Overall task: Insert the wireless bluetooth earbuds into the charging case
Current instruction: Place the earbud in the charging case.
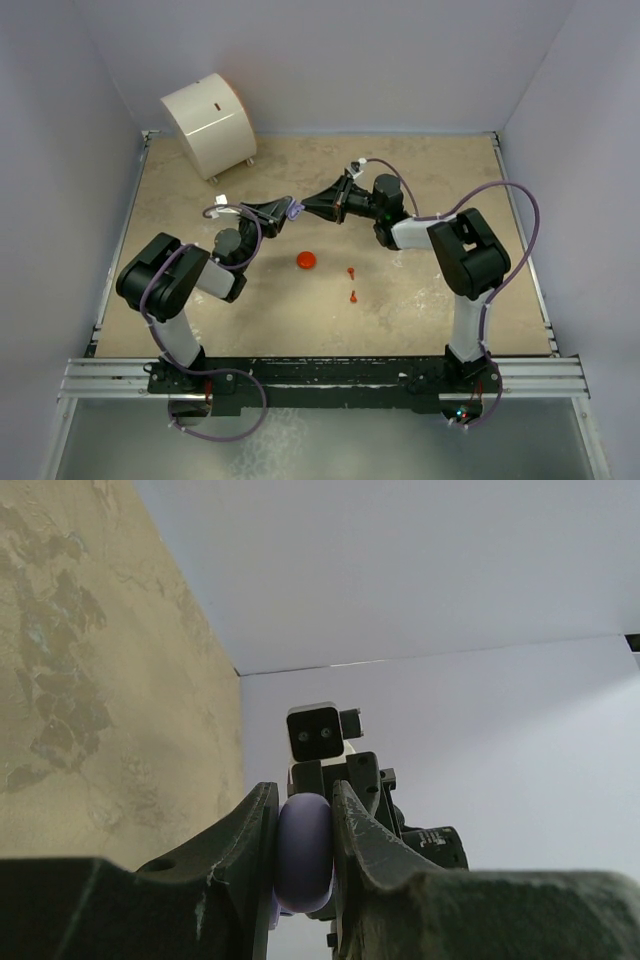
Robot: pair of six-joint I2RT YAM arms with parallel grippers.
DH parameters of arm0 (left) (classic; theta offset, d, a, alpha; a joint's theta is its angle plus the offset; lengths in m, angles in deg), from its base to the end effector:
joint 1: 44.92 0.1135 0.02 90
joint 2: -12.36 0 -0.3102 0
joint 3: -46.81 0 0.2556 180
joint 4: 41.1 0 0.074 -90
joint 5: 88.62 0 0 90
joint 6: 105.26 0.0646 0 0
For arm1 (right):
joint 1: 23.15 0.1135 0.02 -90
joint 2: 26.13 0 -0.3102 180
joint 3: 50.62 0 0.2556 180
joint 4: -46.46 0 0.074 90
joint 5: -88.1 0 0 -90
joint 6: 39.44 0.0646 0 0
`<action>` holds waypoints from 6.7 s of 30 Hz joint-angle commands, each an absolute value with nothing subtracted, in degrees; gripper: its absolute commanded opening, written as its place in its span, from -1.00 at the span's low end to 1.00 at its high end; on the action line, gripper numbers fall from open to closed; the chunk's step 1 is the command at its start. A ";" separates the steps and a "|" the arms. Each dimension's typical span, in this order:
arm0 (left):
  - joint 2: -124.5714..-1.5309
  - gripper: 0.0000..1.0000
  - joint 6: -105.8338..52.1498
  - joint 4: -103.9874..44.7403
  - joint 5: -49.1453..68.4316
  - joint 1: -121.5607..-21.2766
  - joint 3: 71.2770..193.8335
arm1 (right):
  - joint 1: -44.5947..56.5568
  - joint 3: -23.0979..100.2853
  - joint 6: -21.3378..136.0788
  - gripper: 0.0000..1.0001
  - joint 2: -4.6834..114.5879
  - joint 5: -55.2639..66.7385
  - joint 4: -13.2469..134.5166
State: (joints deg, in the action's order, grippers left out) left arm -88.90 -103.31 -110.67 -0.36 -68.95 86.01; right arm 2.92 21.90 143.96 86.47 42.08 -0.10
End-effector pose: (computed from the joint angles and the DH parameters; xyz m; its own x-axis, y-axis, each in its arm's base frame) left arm 0.3092 -0.1357 0.2100 -0.3753 -0.9264 -0.0298 0.1322 -0.0217 -0.9910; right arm 0.3885 0.2400 0.2489 -0.9404 0.3396 -0.0193 -0.0457 -0.0699 0.9965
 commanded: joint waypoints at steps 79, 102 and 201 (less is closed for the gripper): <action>-86.74 -1.00 -101.84 -116.28 0.81 -69.34 89.23 | 2.69 19.87 145.98 -0.96 89.80 44.37 -9.55; -89.28 -1.00 -95.86 -115.46 1.00 -69.51 89.27 | 2.13 20.62 146.71 -1.00 89.97 45.07 -7.01; -80.31 -1.00 -99.91 -85.26 -13.82 -72.59 92.33 | 23.99 24.13 78.78 1.00 70.39 -26.83 48.62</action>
State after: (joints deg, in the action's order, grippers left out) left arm -79.83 -100.17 -81.50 -13.03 -72.01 89.90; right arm 24.05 23.34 79.44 69.33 -24.97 48.86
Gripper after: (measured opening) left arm 0.243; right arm 0.998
